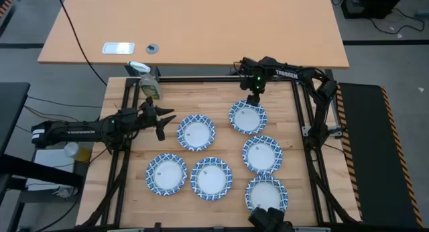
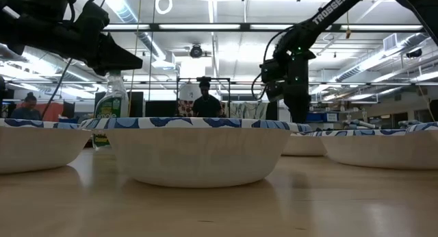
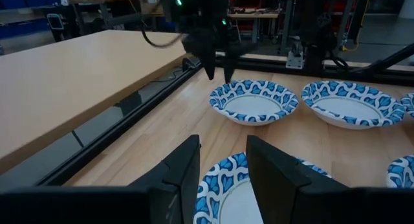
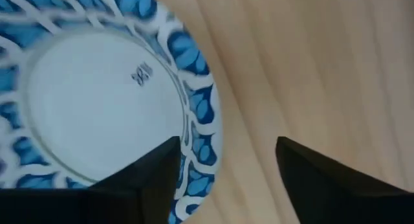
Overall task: Nest bowls inside each other
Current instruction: Put the white bowl on top of the white bowl
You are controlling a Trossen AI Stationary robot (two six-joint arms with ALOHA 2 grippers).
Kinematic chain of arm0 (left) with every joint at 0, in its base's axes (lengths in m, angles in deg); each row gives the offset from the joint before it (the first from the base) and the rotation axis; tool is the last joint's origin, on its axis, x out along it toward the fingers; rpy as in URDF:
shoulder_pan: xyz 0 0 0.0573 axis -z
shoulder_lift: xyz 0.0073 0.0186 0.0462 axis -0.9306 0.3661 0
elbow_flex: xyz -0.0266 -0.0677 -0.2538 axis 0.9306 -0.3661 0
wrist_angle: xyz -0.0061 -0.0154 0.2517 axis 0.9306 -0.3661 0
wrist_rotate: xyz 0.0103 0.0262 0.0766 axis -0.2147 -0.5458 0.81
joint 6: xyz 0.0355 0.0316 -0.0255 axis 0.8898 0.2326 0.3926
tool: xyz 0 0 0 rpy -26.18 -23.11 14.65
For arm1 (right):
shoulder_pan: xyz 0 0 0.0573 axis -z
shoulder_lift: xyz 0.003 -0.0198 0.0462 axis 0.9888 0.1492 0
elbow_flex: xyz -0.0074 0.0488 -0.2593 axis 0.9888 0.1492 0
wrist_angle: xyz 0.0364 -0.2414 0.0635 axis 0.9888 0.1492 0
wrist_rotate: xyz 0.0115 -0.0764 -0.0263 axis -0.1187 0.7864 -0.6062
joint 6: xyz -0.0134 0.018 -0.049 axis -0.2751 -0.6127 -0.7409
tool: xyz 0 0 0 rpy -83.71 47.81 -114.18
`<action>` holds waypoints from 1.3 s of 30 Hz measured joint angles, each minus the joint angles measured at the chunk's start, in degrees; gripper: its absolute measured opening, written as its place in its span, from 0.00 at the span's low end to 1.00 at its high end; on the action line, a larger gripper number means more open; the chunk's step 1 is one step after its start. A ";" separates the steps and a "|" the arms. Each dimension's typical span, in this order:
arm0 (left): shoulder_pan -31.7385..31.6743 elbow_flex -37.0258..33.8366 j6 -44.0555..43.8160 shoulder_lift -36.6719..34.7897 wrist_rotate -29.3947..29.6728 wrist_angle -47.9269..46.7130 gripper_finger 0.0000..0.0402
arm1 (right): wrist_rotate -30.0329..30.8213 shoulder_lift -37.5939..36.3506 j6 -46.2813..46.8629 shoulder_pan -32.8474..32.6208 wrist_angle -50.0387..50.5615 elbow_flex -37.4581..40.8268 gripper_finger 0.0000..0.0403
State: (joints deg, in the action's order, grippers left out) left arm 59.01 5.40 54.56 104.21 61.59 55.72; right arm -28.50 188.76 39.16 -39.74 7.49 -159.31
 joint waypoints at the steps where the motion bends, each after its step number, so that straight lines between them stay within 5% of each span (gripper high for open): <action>1: 0.00 0.00 0.01 0.00 0.00 0.04 0.32 | 1.18 0.03 0.00 -0.56 -0.50 0.99 0.68; 7: 0.00 0.00 0.02 0.00 0.00 0.04 0.32 | 3.49 0.07 0.90 -2.54 -4.65 4.80 0.67; 24: 0.00 0.00 -0.34 0.00 0.00 0.13 0.32 | 4.23 0.02 2.18 -2.61 -5.71 5.41 0.17; 39: 0.00 0.00 -0.50 0.00 0.00 0.11 0.32 | -11.81 0.00 3.05 -2.74 -1.82 -1.10 0.14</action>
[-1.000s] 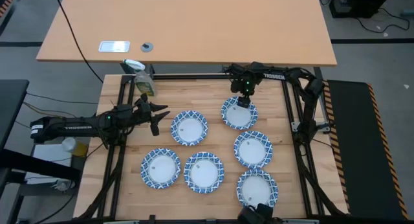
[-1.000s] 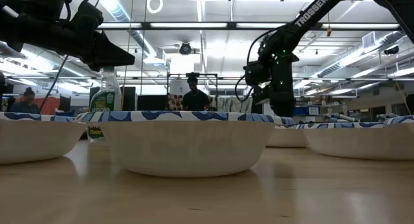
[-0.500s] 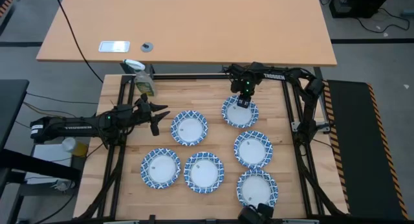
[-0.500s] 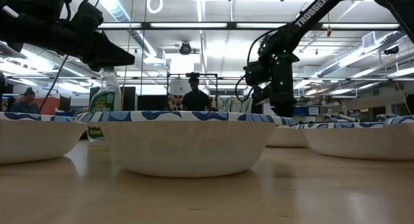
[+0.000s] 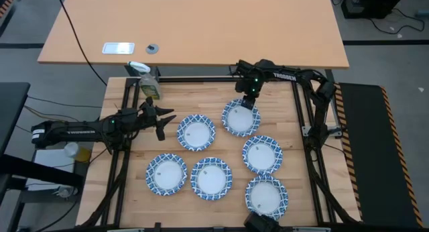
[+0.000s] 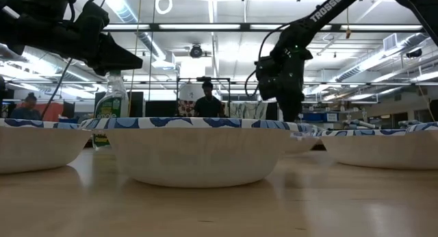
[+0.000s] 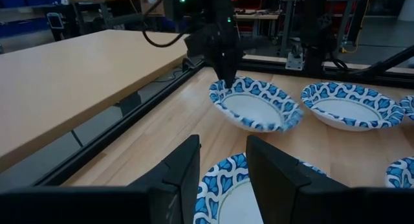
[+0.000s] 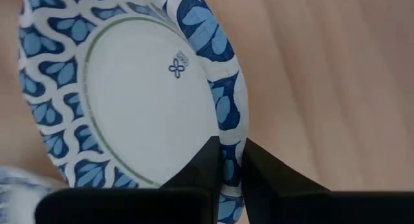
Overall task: Nest bowls inside each other
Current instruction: Put the white bowl on top of the white bowl
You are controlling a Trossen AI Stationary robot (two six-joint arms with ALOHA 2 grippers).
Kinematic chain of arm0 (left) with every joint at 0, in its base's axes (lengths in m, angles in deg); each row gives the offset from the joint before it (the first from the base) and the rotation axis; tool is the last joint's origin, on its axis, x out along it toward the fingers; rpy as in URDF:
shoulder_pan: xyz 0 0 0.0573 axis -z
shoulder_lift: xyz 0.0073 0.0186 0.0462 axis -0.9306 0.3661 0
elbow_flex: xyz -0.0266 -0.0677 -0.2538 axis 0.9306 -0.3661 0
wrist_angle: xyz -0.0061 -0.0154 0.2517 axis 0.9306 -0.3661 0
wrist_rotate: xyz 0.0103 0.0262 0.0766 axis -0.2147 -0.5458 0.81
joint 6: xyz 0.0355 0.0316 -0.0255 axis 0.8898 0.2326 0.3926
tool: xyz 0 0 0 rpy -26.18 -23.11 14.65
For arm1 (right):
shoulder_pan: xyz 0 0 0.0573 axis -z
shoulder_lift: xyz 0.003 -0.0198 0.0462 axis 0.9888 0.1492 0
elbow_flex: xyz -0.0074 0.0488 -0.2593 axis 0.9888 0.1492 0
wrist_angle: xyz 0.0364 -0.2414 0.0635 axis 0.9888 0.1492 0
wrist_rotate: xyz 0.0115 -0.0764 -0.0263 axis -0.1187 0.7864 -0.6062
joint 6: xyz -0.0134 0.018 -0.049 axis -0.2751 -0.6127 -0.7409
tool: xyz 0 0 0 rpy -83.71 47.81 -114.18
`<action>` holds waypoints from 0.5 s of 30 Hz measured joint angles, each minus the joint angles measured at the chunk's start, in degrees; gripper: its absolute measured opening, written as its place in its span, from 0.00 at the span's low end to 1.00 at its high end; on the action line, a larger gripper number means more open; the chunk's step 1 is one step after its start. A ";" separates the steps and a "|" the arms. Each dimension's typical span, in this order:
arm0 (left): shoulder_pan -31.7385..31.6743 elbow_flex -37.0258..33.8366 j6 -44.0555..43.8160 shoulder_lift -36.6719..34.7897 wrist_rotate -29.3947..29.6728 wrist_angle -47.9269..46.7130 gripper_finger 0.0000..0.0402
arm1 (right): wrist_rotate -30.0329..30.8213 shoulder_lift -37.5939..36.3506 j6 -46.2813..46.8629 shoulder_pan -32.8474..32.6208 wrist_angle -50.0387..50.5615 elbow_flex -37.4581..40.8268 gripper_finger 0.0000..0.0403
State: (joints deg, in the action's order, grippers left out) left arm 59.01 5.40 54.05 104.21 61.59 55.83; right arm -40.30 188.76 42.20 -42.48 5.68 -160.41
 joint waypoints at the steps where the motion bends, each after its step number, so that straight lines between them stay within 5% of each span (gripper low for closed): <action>1: 0.00 0.00 0.07 0.00 0.00 -0.01 0.32 | -1.82 0.00 0.01 0.00 0.02 -0.26 0.14; 15: -0.02 0.00 2.11 -2.97 0.14 0.03 0.32 | -16.85 0.02 3.88 -0.77 0.01 -0.49 0.14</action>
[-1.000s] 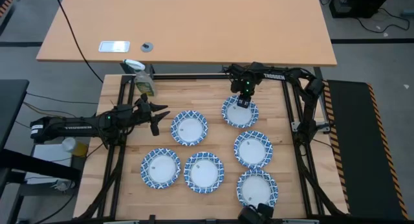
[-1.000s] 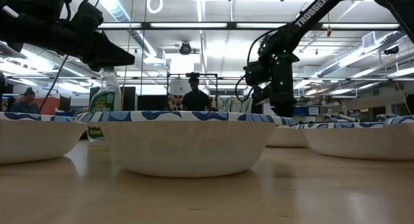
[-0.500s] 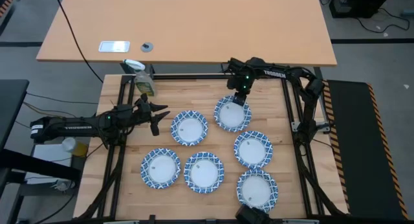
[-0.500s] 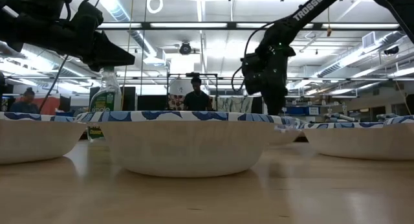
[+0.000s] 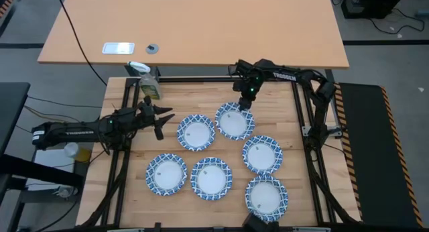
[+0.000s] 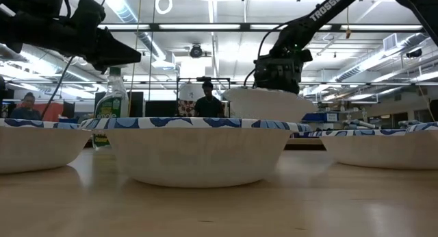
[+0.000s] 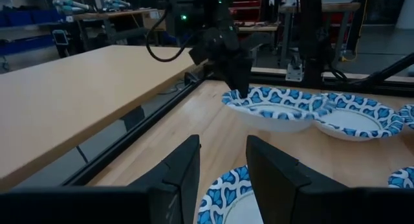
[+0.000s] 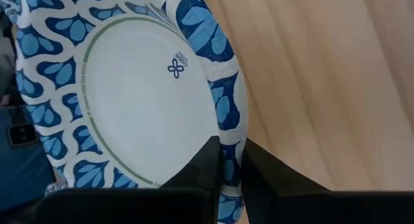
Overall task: Nest bowls inside each other
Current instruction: Put the white bowl on top of the white bowl
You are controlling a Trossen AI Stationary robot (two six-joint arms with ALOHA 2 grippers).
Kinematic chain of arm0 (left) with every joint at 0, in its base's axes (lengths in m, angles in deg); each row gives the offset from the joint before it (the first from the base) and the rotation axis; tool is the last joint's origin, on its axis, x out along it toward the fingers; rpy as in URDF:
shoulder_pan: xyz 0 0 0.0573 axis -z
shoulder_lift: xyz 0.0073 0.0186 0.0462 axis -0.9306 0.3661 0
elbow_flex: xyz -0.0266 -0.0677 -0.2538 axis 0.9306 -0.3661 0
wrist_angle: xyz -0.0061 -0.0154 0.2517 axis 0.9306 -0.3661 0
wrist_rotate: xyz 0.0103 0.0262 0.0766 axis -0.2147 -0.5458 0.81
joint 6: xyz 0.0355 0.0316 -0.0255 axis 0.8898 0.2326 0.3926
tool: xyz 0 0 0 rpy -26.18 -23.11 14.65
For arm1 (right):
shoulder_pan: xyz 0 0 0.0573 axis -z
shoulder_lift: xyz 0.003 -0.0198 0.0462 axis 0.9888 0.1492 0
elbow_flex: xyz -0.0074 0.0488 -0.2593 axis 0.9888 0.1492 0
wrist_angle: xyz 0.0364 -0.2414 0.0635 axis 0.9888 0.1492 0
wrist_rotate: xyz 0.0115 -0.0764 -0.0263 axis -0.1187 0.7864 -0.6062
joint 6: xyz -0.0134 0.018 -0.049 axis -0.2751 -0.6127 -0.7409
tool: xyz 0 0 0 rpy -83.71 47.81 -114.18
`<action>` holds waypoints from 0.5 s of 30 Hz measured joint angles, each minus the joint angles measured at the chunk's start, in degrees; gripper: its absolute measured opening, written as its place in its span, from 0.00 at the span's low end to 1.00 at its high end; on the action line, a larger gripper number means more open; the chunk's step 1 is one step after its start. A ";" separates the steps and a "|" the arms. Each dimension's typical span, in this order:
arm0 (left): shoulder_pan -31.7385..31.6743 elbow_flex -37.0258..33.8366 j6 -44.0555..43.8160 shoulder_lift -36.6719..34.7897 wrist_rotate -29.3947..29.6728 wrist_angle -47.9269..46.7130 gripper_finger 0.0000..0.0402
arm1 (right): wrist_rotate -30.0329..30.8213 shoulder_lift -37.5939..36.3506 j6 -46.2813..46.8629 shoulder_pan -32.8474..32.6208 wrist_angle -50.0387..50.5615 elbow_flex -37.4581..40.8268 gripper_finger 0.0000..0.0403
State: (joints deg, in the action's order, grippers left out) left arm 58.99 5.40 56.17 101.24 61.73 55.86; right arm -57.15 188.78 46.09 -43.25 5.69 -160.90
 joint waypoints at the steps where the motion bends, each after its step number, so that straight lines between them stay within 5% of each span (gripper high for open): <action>1: 0.00 0.00 0.00 0.00 0.26 0.01 0.32 | 0.22 0.00 0.51 -0.62 0.00 0.00 0.14; 7: 0.00 0.02 -1.58 0.00 1.87 -0.09 0.32 | -0.17 -0.34 3.40 -6.10 -1.42 0.00 0.14; 15: -0.04 7.39 -3.23 0.13 3.84 -12.60 0.32 | 3.63 -2.98 13.04 -16.24 -11.23 -0.02 0.14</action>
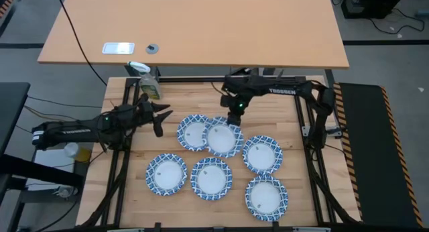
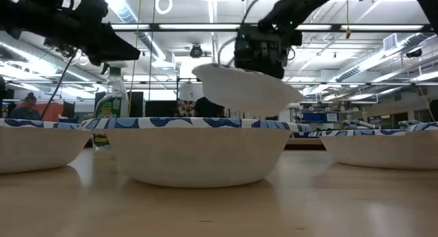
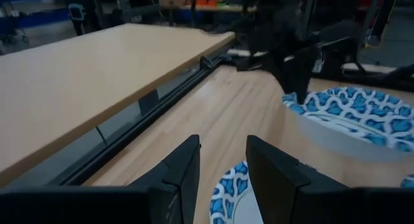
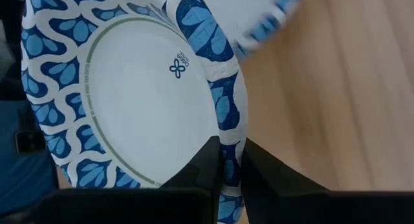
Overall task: Nest bowls inside each other
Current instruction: Put the white bowl on top of the white bowl
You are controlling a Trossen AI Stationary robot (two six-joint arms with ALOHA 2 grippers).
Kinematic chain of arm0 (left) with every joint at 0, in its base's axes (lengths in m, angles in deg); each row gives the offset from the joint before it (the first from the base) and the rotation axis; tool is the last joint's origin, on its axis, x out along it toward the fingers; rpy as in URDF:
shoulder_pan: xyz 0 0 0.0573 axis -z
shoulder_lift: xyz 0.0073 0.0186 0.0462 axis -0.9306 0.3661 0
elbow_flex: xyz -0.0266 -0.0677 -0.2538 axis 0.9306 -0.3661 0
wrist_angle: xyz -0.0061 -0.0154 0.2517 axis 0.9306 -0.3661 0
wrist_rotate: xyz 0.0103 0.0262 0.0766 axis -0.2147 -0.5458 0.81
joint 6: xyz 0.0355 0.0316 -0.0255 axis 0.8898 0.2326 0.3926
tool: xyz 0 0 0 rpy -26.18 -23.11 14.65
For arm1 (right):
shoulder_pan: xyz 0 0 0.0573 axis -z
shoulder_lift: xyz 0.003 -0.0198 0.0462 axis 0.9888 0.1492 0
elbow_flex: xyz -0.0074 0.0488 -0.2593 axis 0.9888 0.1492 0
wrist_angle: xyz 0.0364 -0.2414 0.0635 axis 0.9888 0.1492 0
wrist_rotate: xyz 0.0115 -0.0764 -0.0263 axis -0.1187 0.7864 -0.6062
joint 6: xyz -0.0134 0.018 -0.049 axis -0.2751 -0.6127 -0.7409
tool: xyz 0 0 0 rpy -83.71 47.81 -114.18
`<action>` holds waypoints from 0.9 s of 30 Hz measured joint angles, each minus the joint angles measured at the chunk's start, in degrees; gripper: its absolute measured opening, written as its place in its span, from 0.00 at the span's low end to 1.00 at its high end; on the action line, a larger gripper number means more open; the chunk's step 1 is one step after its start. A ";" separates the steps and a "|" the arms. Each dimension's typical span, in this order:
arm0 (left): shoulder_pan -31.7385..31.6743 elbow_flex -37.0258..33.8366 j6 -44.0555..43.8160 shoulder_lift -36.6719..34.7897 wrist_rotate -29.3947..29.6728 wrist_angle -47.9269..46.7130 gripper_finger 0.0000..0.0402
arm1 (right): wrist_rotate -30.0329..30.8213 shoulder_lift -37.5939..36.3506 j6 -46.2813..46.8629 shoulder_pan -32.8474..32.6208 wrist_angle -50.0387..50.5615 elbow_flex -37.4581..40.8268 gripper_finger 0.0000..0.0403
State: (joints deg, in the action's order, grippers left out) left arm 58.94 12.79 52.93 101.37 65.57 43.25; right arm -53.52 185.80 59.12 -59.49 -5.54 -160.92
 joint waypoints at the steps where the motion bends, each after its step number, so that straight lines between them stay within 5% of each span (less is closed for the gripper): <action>1: 0.00 0.89 -0.22 -0.02 0.01 -1.17 0.32 | 0.30 -0.03 1.44 -1.07 -1.94 0.00 0.14; 8: 2.33 2.54 -1.40 -0.09 0.20 -3.17 0.32 | 2.94 0.00 10.18 -5.98 -14.49 -0.08 0.14; 19: 13.79 2.54 -6.40 -0.07 0.58 4.99 0.32 | 14.19 1.19 11.85 -6.17 -15.99 -7.66 0.14; 27: 23.30 2.54 -3.10 -0.02 15.28 6.23 0.32 | 15.43 5.24 14.84 -5.12 -16.12 -10.47 0.14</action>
State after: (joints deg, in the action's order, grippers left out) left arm 82.25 15.33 49.84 101.35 80.85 49.48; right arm -38.09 191.04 73.96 -64.61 -21.66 -171.39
